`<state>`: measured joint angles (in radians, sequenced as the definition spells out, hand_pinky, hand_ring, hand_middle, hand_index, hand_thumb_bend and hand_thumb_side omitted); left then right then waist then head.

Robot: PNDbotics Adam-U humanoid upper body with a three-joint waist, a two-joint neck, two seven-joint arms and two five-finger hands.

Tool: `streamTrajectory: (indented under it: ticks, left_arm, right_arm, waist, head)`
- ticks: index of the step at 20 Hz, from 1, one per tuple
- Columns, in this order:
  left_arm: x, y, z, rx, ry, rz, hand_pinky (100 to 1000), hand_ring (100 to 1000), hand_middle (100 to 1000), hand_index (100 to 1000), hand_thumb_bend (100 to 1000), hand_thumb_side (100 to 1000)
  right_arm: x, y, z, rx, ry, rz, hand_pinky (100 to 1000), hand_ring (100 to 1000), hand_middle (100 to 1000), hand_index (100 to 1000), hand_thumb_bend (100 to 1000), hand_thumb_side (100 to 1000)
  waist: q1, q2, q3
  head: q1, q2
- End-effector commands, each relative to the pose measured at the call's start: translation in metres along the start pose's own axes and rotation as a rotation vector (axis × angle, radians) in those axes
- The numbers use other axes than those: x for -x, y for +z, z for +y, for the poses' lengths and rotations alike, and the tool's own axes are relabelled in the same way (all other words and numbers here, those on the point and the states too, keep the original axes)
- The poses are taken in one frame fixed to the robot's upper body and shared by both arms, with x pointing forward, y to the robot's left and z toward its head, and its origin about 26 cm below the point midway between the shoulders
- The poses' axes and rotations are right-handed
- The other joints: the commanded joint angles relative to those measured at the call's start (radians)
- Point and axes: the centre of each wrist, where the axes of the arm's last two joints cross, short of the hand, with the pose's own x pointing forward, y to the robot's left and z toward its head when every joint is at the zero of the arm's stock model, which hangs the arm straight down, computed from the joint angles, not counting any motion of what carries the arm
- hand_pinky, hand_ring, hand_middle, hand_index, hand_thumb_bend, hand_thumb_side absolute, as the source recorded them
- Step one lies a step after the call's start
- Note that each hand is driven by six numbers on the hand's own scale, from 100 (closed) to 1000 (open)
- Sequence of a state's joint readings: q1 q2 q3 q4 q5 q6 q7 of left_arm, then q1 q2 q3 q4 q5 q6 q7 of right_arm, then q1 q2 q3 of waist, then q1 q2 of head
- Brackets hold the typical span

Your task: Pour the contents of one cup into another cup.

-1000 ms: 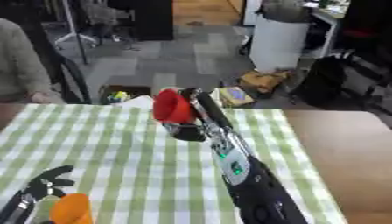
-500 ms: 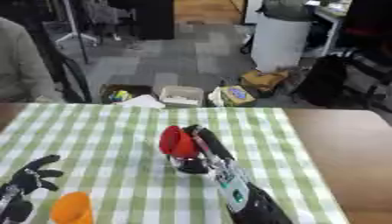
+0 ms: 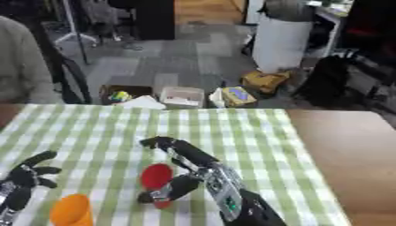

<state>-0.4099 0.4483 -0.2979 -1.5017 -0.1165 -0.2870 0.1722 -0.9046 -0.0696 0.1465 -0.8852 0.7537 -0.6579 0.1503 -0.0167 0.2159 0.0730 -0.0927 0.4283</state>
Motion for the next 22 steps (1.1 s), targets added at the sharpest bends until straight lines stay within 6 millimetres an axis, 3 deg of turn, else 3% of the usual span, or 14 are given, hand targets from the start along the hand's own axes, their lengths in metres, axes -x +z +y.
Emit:
streamTrajectory:
  ticks: [1,10,11,12,15,20,22]
  left_arm:
    - [-0.005,-0.006,0.013,-0.009,-0.031,-0.025,610,753,864,938,723,1000]
    - [-0.008,-0.005,0.015,-0.009,-0.022,-0.028,610,754,865,940,717,1000]
    - [-0.008,-0.004,0.015,-0.009,-0.020,-0.028,610,754,865,940,716,1000]
    - [-0.008,-0.004,0.015,-0.008,-0.018,-0.029,610,754,865,940,716,1000]
    - [-0.010,-0.002,0.014,0.004,-0.015,-0.030,610,754,864,940,702,1000]
    - [-0.015,0.003,0.012,0.058,0.001,-0.049,611,760,869,936,669,1000]
    - [-0.021,0.004,0.012,0.078,0.014,-0.065,611,761,870,935,682,1000]
  right_arm:
    - [0.004,0.003,-0.018,0.030,0.049,0.008,959,842,841,971,737,684]
    - [0.008,0.017,-0.051,0.223,-0.003,0.071,919,764,721,923,702,671]
    - [0.009,0.019,-0.055,0.257,-0.026,0.081,910,750,705,918,624,725]
    - [0.009,0.021,-0.058,0.287,-0.052,0.089,910,750,703,918,683,660]
    - [0.008,0.028,-0.070,0.371,-0.117,0.102,881,719,668,904,594,619]
    - [-0.001,0.032,-0.084,0.434,-0.179,0.082,832,678,642,896,537,599]
    - [-0.004,0.034,-0.087,0.455,-0.200,0.075,817,661,616,891,511,602]
  waist:
    - [0.005,-0.018,-0.002]
    - [0.006,-0.019,-0.007]
    - [0.006,-0.019,-0.008]
    - [0.006,-0.019,-0.008]
    - [0.005,-0.019,-0.010]
    - [0.005,-0.018,-0.013]
    - [0.005,-0.016,-0.015]
  head:
    - [0.004,-0.012]
    - [0.010,-0.014]
    - [0.012,-0.014]
    - [0.014,-0.015]
    - [0.016,-0.014]
    - [0.021,-0.011]
    - [0.023,0.005]
